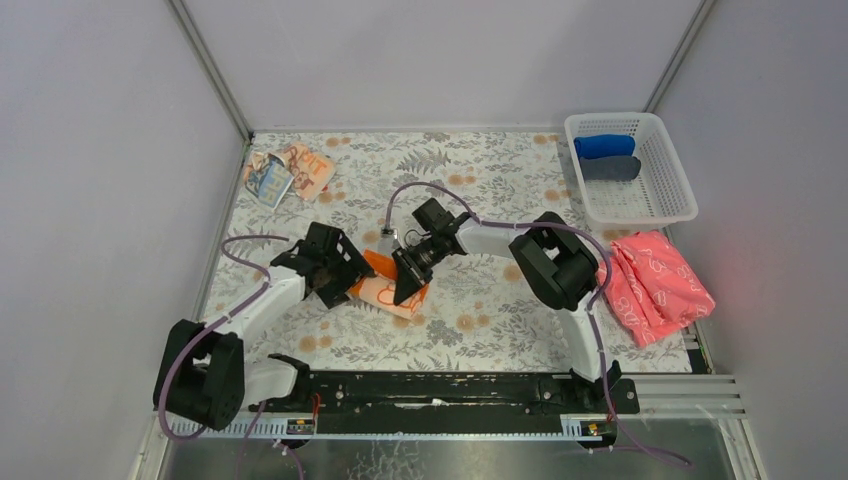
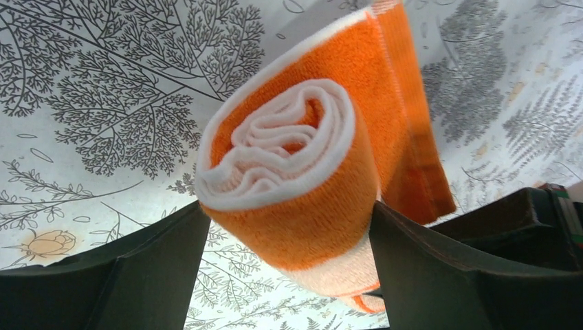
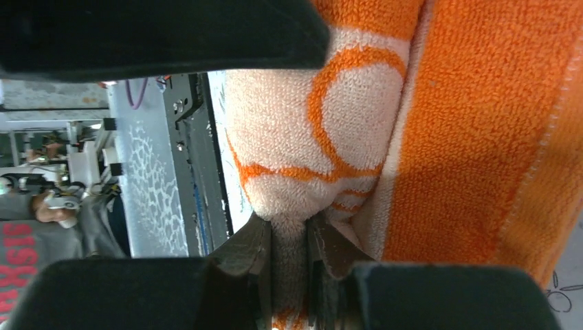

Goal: Roll the towels
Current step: Roll the towel at the center of the board.

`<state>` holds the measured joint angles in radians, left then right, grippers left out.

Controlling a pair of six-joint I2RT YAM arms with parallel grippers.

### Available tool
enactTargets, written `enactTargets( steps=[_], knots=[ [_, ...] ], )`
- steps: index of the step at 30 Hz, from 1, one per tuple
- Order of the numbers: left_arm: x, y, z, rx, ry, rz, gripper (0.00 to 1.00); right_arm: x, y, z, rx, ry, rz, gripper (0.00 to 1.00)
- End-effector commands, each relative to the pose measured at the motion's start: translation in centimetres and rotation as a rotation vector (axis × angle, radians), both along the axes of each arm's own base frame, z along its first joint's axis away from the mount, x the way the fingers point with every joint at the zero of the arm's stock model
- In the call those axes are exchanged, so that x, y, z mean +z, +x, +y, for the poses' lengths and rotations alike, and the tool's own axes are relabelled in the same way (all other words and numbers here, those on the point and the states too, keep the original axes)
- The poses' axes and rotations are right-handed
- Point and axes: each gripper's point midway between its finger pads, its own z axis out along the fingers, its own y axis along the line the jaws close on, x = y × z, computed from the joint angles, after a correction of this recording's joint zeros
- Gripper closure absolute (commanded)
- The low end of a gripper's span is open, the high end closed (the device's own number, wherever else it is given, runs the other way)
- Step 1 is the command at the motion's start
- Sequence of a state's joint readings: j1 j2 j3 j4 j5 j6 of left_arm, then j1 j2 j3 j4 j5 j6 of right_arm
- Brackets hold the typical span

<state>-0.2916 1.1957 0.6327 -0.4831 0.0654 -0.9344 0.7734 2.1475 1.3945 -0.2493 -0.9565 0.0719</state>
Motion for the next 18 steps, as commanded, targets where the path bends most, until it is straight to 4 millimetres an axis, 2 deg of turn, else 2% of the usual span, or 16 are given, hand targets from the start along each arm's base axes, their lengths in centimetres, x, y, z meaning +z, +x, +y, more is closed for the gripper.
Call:
enactTargets(
  steps=[1, 3, 6, 8, 11, 13, 18],
  knots=[
    [-2.1, 0.0, 0.9, 0.020, 0.045, 0.042, 0.18, -5.4, -3.4, -3.6, -0.042, -0.246, 0.229, 1.00],
    [-2.9, 0.1, 1.7, 0.029, 0.084, 0.062, 0.19, -5.6, -3.3, -3.8, -0.060, -0.253, 0.232, 1.00],
    [-4.0, 0.0, 2.4, 0.026, 0.120, 0.093, 0.27, -5.9, -2.8, -4.1, -0.084, -0.280, 0.198, 1.00],
    [-4.9, -0.4, 2.2, 0.009, 0.122, 0.122, 0.34, -5.1, -2.3, -4.2, -0.093, -0.272, 0.140, 0.97],
    [-5.8, -1.0, 1.9, -0.019, 0.109, 0.154, 0.45, -3.7, -1.2, -4.4, -0.120, -0.260, 0.021, 0.81],
    [-6.2, -1.1, 1.8, -0.027, 0.108, 0.166, 0.47, -2.5, -0.4, -4.6, -0.138, -0.245, -0.060, 0.64],
    [-6.4, -1.2, 1.7, -0.052, 0.110, 0.178, 0.51, 0.7, 1.4, -4.9, -0.147, -0.259, -0.342, 0.41]
  ],
)
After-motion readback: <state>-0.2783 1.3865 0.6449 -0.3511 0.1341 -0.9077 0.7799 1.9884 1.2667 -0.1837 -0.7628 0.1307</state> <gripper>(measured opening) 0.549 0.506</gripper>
